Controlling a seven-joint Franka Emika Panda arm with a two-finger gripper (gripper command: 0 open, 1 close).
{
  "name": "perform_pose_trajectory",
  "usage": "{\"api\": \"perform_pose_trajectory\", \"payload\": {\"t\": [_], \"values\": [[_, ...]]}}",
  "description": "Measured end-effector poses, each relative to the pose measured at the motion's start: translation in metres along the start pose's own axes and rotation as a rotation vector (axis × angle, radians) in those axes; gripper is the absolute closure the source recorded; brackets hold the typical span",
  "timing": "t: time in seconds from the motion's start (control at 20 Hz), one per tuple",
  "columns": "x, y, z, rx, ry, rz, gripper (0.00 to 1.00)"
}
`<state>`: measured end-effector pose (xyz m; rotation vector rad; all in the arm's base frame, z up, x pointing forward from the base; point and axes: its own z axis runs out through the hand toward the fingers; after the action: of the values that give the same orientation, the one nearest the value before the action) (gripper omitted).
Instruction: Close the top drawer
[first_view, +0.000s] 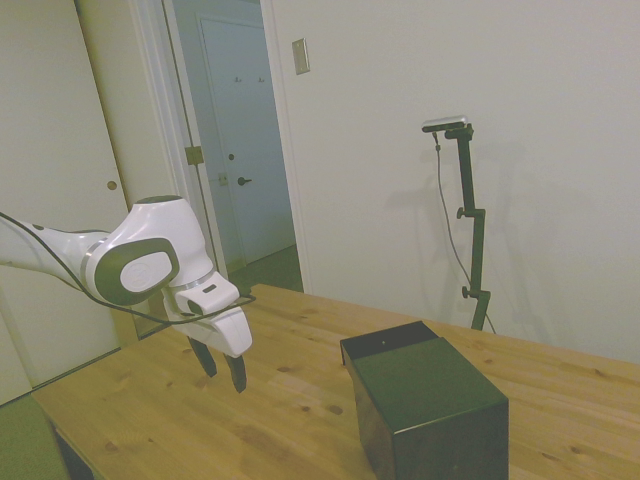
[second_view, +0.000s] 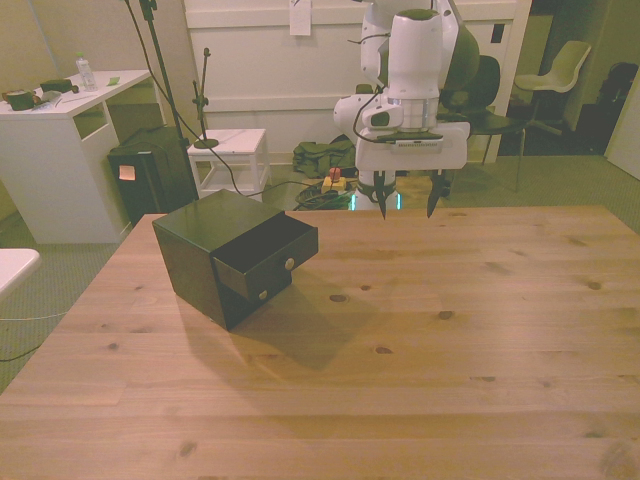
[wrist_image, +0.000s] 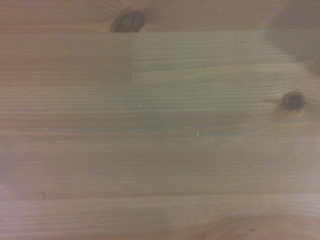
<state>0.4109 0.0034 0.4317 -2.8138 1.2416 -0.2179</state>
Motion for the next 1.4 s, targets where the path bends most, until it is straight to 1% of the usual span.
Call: {"api": "perform_pose_trajectory", "payload": {"t": [0.1, 0.15, 0.35, 0.45, 0.55, 0.75, 0.95, 1.05, 1.25, 1.3, 1.4], "values": [[0.002, 0.001, 0.0, 0.0, 0.001, 0.005, 0.0], [0.009, 0.004, -0.003, 0.002, 0.01, 0.018, 0.0], [0.083, 0.021, -0.035, 0.037, 0.128, 0.125, 0.0], [0.108, 0.011, -0.039, 0.057, 0.177, 0.161, 0.0], [0.125, -0.006, -0.034, 0.085, 0.219, 0.184, 0.0], [0.144, -0.032, -0.021, 0.117, 0.264, 0.204, 0.0], [0.155, -0.053, -0.025, 0.149, 0.331, 0.224, 0.0], [0.163, -0.056, -0.027, 0.156, 0.377, 0.245, 0.0], [0.185, -0.045, -0.024, 0.138, 0.444, 0.339, 0.0], [0.19, -0.04, -0.023, 0.133, 0.454, 0.36, 1.0], [0.196, -0.032, -0.023, 0.127, 0.471, 0.403, 1.0]]}}
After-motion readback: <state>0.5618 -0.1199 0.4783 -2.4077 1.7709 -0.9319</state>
